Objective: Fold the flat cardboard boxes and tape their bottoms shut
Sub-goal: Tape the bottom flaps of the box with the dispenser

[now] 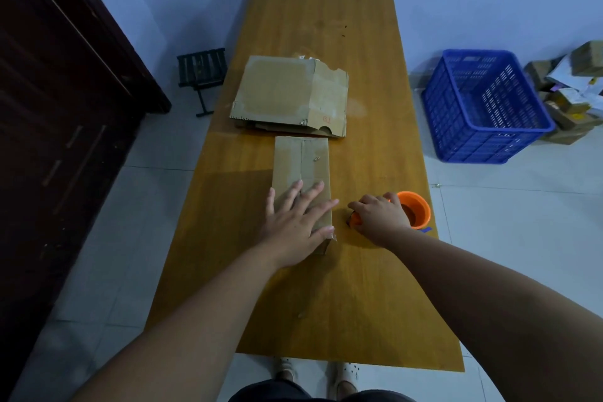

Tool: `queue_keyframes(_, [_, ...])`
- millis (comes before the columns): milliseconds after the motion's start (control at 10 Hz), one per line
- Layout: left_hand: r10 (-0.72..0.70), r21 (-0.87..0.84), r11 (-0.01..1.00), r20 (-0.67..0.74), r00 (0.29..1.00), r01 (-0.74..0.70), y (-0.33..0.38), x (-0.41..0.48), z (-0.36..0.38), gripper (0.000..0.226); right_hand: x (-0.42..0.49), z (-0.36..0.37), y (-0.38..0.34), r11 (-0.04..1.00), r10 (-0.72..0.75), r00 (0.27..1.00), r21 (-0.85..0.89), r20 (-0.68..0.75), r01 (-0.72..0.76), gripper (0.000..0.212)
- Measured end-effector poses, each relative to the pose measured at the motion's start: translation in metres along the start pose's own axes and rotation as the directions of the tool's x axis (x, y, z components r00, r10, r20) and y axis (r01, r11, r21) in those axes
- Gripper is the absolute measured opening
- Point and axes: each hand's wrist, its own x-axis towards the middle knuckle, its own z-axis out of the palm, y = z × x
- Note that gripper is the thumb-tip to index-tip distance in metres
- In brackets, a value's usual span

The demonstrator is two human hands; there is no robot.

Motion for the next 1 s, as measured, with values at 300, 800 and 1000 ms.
queue_keyframes(300, [-0.005,0.025,1.000,0.000,1.000,0.005,0.000,0.001,0.000,0.050,0.009,-0.001,-0.003,0.984,0.025,0.999,0.177,0.034,-0.031,0.047])
queue_keyframes(800, [0.012,0.012,1.000,-0.006,1.000,-0.012,-0.001,0.000,-0.001,0.050,0.010,-0.004,-0.005,0.977,-0.183,0.982,-0.115,-0.038,0.178,0.050])
queue_keyframes(1000, [0.010,0.020,1.000,-0.003,1.000,-0.010,-0.001,0.000,-0.001,0.051,0.016,-0.004,-0.010,0.972,-0.213,0.975,-0.117,-0.061,0.205,0.053])
